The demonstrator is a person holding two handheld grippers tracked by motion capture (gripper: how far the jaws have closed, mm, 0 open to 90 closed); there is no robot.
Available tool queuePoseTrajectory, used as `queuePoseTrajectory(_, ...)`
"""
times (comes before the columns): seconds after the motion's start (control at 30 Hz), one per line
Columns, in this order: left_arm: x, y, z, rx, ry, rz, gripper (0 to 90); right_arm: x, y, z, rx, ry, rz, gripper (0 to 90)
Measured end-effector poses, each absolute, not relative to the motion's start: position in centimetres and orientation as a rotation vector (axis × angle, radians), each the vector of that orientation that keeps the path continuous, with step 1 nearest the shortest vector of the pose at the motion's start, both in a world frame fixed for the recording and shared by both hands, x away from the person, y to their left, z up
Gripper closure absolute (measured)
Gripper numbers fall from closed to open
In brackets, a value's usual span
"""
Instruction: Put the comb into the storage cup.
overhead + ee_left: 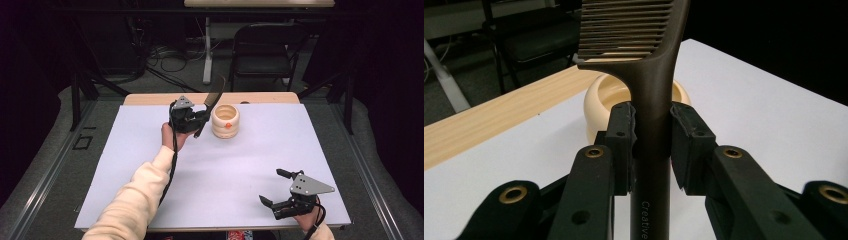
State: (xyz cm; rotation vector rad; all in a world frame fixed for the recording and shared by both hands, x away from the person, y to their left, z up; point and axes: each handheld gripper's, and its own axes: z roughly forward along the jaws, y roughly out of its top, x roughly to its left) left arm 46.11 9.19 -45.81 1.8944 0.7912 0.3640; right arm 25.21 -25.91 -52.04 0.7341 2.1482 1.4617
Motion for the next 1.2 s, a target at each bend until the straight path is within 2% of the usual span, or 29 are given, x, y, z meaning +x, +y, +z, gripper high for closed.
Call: queuePoseTrajectory(1.2,48.7,6.7,-43.0,1.828,0.786,0.365,72.6,25.3,-25.9,-52.1,0.744,2.151,1.470,0.0)
